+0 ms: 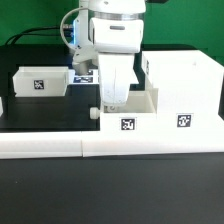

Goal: Assemble drawer

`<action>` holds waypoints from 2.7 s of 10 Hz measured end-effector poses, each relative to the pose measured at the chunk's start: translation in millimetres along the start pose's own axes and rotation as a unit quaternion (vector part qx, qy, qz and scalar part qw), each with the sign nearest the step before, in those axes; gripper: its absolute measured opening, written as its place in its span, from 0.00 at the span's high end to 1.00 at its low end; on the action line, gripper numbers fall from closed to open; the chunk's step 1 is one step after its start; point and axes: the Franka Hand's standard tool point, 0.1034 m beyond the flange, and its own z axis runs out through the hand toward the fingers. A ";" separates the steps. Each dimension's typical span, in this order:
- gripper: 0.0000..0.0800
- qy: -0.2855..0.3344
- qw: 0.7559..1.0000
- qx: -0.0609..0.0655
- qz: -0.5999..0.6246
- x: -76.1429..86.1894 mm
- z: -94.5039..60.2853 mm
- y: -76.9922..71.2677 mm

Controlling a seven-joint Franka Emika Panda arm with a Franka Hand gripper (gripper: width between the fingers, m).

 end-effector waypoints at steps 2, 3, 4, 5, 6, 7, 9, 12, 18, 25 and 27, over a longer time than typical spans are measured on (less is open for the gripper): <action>0.95 0.000 1.000 0.001 0.002 -2.0 0.5 -0.5; 0.95 0.000 1.000 0.001 0.003 -1.4 0.9 -1.3; 0.95 0.001 1.000 0.003 0.002 1.2 2.0 -3.1; 0.95 0.002 1.000 0.002 0.007 3.0 2.0 -3.2; 0.95 0.004 1.000 -0.012 0.013 3.5 2.1 -1.4; 0.95 0.004 1.000 -0.008 0.014 2.5 3.1 -3.2; 0.95 0.004 1.000 -0.006 0.014 1.3 5.1 -5.0; 0.95 0.002 1.000 -0.005 0.009 3.1 6.0 -6.1; 0.95 -0.004 1.000 0.002 -0.003 3.3 5.7 -7.1; 0.95 -0.006 0.999 -0.004 -0.038 14.4 4.9 -3.3; 0.95 -0.006 0.999 -0.004 -0.036 13.3 5.5 -3.5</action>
Offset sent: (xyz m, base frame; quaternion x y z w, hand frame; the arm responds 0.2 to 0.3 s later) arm -0.0067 0.0138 -0.0047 0.0027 0.0131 -0.0078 0.9999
